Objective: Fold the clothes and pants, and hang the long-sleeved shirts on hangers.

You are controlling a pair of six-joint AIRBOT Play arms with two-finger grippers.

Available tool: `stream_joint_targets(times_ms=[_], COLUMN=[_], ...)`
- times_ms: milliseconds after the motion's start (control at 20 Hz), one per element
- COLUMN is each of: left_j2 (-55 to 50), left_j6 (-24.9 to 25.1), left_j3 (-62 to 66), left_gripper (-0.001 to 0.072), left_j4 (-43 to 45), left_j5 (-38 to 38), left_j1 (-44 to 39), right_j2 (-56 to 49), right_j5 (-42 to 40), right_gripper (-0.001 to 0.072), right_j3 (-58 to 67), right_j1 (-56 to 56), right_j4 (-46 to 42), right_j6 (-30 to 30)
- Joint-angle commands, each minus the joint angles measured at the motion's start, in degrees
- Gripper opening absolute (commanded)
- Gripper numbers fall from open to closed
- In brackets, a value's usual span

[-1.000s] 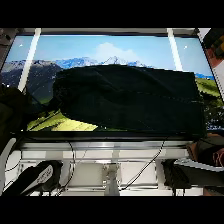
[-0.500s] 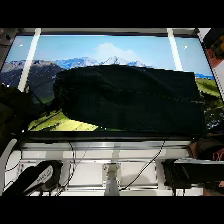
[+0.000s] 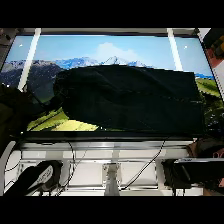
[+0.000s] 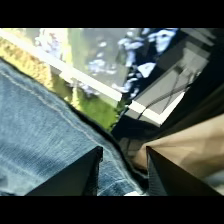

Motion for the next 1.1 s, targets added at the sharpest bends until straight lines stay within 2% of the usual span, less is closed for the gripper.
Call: stream_joint_targets(times_ms=[0,150,550,700,800,850,1050], left_j2=[1.0,1.1,1.7,1.9,1.9,1.9,3.2], left_j6=[0.0,0.0,-0.2,-0.2,-0.2,-0.1,0.2], left_j3=[0.1,0.1,0.1,0.2,0.3,0.3,3.4], left_gripper=[0.0029,0.0029,0.0029,0.0029,0.0029,0.0029,0.0026], left_j4=[0.0,0.0,-0.2,-0.2,-0.2,-0.1,4.9], left_j5=[0.0,0.0,-0.1,-1.4,-2.1,-2.1,-1.4], left_j1=[0.0,0.0,0.0,0.0,0.0,0.0,0.5], right_j2=[-0.9,-2.3,-3.7,-3.7,-3.6,-3.2,2.3], right_j5=[0.0,0.4,2.8,4.3,6.0,6.5,7.6], right_gripper=[0.0317,0.0345,0.0345,0.0325,0.0045,0.0019,0.0017], right_j3=[0.2,0.2,0.2,0.2,0.2,0.2,0.2], right_j1=[0.1,0.1,1.2,4.4,6.6,7.2,4.7], right_j4=[5.3,5.4,5.0,5.0,5.8,7.0,14.5], right_j6=[-1.2,-1.2,-1.2,-2.5,-4.7,-6.0,-8.0])
